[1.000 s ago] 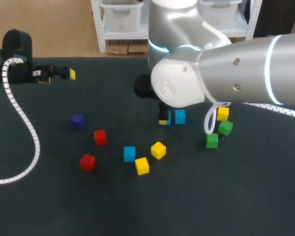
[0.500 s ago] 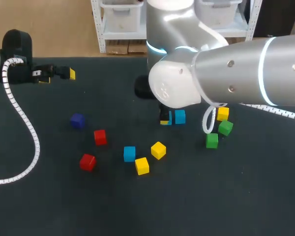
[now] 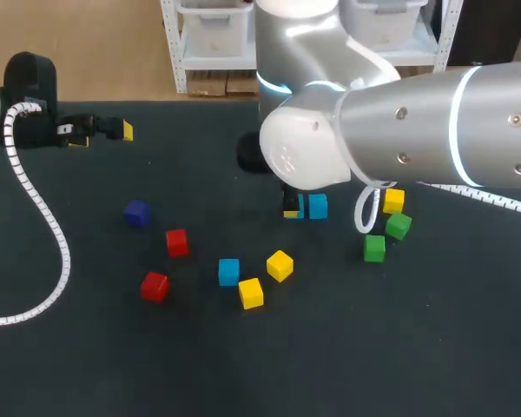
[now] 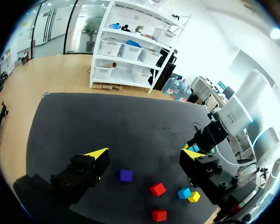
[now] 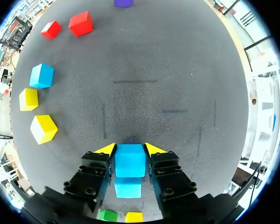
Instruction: Place the blue cubes, place green cubes on the blue cubes, place the yellow cubes on the green cubes, then place the red cubes on the yellow cubes, and place purple cube on the red cubes.
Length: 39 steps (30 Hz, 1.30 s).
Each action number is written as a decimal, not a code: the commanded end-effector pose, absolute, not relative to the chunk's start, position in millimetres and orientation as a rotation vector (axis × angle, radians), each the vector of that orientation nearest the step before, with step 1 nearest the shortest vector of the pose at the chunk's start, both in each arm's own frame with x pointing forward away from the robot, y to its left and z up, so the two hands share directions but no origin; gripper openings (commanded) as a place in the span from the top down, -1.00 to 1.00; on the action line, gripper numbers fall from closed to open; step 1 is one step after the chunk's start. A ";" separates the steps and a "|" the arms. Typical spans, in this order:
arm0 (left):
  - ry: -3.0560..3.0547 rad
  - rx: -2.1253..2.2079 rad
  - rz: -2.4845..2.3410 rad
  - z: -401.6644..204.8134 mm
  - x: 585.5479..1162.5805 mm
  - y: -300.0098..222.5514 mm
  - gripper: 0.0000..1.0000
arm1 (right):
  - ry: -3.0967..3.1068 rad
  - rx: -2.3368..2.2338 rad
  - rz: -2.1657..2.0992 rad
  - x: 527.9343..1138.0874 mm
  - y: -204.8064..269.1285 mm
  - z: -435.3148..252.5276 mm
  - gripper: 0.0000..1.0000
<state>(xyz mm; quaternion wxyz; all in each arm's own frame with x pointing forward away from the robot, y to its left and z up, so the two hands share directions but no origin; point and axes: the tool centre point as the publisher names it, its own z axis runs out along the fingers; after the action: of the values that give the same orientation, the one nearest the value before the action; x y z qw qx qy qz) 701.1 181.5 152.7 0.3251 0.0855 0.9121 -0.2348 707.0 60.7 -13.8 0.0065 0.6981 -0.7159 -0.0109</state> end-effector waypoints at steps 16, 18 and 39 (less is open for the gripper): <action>2.381 0.229 -0.628 151.1 700.1 183.8 -1.00 | -2.310 2.160 -0.086 701.4 58.6 9.4 -1.00; 2.381 0.229 -0.628 151.1 700.1 183.8 -1.00 | -2.314 2.170 -0.127 694.8 56.6 20.7 -1.00; 2.381 0.229 -0.628 151.1 700.1 183.8 -1.00 | -2.758 1.948 -0.419 617.3 36.9 110.4 -1.00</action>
<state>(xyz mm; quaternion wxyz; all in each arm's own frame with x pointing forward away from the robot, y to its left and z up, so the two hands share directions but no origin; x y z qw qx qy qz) 701.1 181.5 152.7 0.3251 0.0854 0.9121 -0.2348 636.6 52.7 98.8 -0.0459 0.5883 -0.8007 -0.1036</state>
